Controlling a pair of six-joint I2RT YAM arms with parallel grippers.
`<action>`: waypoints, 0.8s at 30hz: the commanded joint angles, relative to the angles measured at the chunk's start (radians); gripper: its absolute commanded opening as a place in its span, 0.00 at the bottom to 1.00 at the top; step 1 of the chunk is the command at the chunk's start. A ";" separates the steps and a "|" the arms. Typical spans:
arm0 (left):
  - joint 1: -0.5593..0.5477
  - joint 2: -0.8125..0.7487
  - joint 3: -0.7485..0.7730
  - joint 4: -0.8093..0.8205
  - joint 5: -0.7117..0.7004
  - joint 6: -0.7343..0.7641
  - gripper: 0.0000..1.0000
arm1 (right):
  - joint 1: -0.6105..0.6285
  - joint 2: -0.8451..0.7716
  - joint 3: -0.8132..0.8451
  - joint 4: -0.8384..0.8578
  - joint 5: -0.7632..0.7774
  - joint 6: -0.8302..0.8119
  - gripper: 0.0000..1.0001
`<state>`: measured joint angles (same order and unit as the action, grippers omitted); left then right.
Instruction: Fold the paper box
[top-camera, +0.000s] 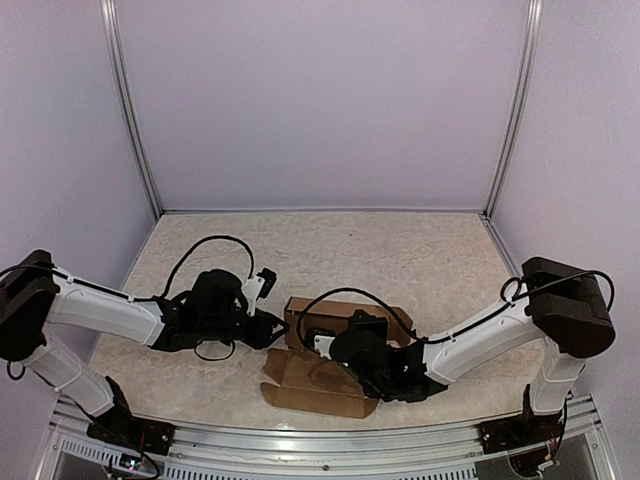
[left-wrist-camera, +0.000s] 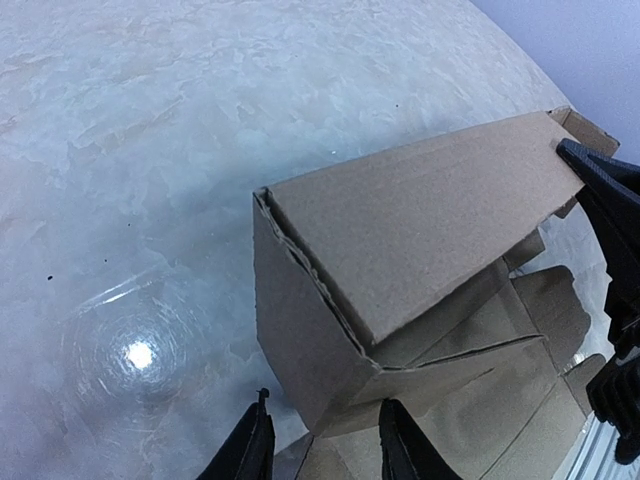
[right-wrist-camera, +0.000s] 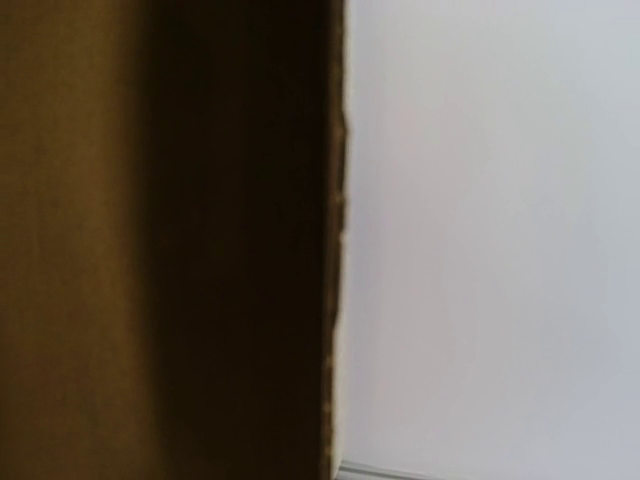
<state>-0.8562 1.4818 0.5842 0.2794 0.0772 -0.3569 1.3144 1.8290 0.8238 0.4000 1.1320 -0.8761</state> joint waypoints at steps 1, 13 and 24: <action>-0.019 -0.027 -0.011 -0.022 -0.030 0.016 0.35 | 0.017 -0.024 0.024 0.007 0.030 -0.005 0.00; -0.050 -0.077 -0.010 -0.063 -0.074 0.032 0.38 | 0.017 -0.044 0.087 -0.185 0.012 0.116 0.00; -0.059 -0.021 -0.005 -0.037 -0.115 0.035 0.37 | 0.020 -0.036 0.143 -0.337 0.000 0.225 0.00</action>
<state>-0.9054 1.4315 0.5842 0.2382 -0.0193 -0.3325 1.3201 1.8023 0.9401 0.1295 1.1378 -0.7132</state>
